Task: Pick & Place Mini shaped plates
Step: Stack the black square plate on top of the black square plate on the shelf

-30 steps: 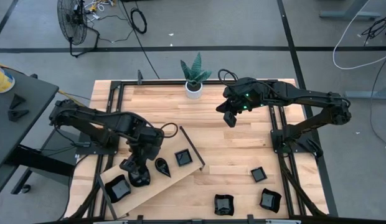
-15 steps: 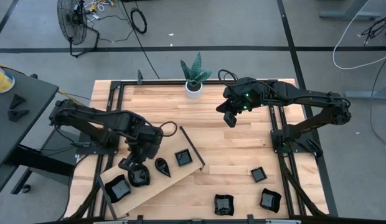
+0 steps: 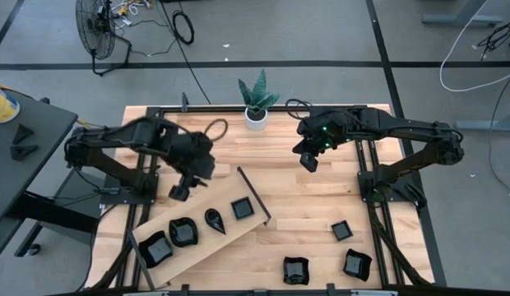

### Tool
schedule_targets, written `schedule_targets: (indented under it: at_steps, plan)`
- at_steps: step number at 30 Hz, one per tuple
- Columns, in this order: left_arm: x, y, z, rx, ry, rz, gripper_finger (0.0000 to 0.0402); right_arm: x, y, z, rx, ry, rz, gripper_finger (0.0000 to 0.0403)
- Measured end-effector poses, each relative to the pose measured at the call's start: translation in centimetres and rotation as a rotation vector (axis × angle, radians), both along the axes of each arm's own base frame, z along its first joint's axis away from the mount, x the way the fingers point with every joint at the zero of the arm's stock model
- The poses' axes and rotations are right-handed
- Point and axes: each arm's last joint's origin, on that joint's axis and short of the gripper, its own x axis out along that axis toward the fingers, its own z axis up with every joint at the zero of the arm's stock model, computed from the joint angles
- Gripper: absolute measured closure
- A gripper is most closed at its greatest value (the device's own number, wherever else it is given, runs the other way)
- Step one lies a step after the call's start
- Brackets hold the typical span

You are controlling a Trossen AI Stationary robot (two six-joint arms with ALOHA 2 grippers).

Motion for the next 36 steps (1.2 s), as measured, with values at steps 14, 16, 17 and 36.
schedule_targets:
  at_steps: [14, 16, 17, 36]
  plan:
    - [-0.1, 5.0, -3.1, -0.071, -0.152, 0.156, 0.0296, -0.6, 3.3, -2.9, 0.088, 0.175, 0.057, 0.0372]
    - [-0.6, 5.4, -3.8, -0.085, -0.115, 0.187, 0.0296, -0.7, 4.0, -4.2, 0.113, 0.218, 0.068, 0.0372]
    - [-0.6, 5.5, -3.9, -0.093, -0.121, 0.192, 0.0296, -0.8, 4.3, -4.8, 0.124, 0.241, 0.075, 0.0372]
    - [-1.1, 5.6, -4.1, -0.124, -0.122, 0.233, 0.0296, -5.1, 9.3, -16.8, 0.232, 0.601, 0.378, 0.0194]
